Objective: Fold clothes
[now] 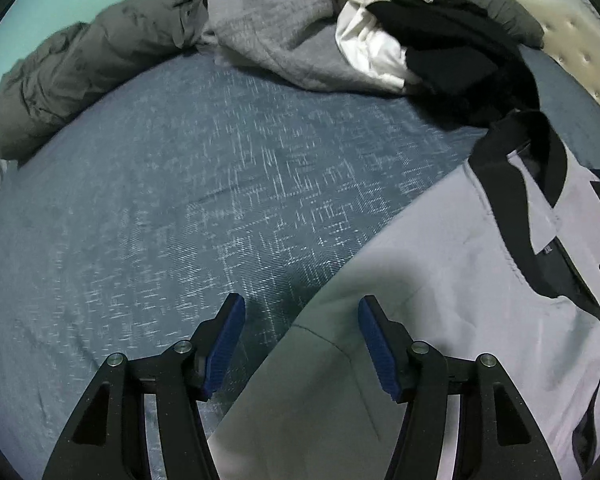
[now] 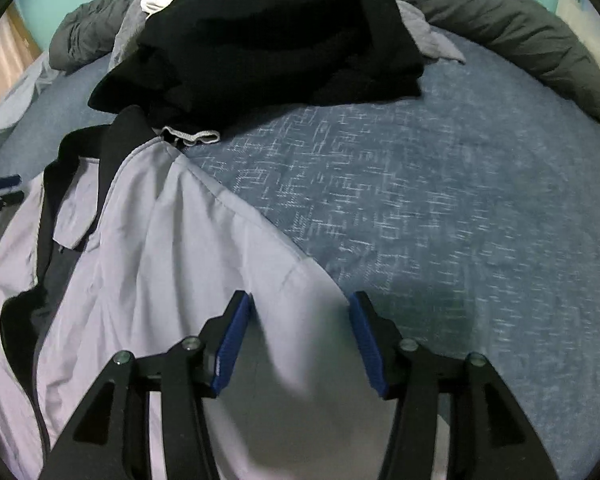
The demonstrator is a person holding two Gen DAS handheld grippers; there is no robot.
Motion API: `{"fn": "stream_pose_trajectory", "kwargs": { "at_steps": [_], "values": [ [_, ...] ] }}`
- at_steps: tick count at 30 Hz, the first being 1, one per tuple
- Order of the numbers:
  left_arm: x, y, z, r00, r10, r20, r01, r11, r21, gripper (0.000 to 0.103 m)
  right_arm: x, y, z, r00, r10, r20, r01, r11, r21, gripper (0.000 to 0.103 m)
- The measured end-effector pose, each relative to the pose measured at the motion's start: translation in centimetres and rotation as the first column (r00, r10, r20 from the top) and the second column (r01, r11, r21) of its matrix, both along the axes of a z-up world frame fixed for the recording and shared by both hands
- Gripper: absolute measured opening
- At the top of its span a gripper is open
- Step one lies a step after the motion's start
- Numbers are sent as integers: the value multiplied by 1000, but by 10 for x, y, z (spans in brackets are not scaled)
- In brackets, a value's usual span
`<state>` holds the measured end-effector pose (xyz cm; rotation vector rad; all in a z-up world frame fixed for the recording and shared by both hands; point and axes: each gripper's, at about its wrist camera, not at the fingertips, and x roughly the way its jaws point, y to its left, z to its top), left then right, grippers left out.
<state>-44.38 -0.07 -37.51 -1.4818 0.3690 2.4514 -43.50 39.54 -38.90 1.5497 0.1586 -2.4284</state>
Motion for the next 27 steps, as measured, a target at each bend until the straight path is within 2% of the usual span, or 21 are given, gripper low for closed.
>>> {"fn": "stream_pose_trajectory", "kwargs": {
  "at_steps": [2, 3, 4, 5, 6, 7, 8, 9, 11, 15, 20, 24, 27],
  "values": [
    [-2, 0, -5, 1000, -7, 14, 7, 1000, 1, 63, -2, -1, -3, 1000, 3, 3, -3, 1000, -19, 25],
    [-2, 1, -7, 1000, -17, 20, 17, 1000, 5, 58, -1, -1, -4, 1000, 5, 2, -5, 1000, -24, 18],
    [-1, 2, -9, 999, -27, 24, 27, 1000, 6, 54, -1, -2, -5, 1000, 8, 1, -8, 1000, -29, 16],
    [1, 3, -8, 999, -37, 23, 36, 999, 17, 45, 0, -3, -5, 1000, 15, -5, -15, 1000, -26, 9],
    [3, 4, -8, 999, -46, 23, 46, 999, 27, 36, 2, -5, -5, 1000, 23, -11, -23, 999, -23, 6],
    [5, 6, -10, 998, -54, 33, 53, 998, 26, 31, 3, -5, -2, 999, 22, -28, -22, 1000, -16, 5],
    [6, 9, -10, 997, -68, 36, 67, 998, 20, 17, 4, -5, 1, 999, 19, -46, -19, 1000, -8, 4],
    [8, 11, -11, 996, -82, 39, 81, 997, 14, 10, 6, -5, 5, 998, 17, -64, -17, 1000, -1, 4],
    [10, 15, -5, 997, -82, 12, 82, 997, -7, 4, 7, -4, 16, 994, -2, -113, 2, 1000, 0, 4],
    [5, 14, 15, 998, -54, -37, 54, 999, -11, 3, 5, -3, 46, 974, -13, -226, 21, 999, 32, 3],
    [-17, 8, 39, 996, 3, -87, -1, 1000, 17, 3, -13, 6, 71, 958, -51, -281, 64, 997, 36, 3],
    [-39, 9, 41, 996, 40, -75, -36, 998, 55, 3, -28, 10, 65, 966, -57, -251, 72, 996, 51, 3],
    [-54, 20, 31, 997, 49, -61, -46, 998, 43, 3, -34, 16, 46, 977, -86, -196, 95, 995, 39, 3]
  ]
}}
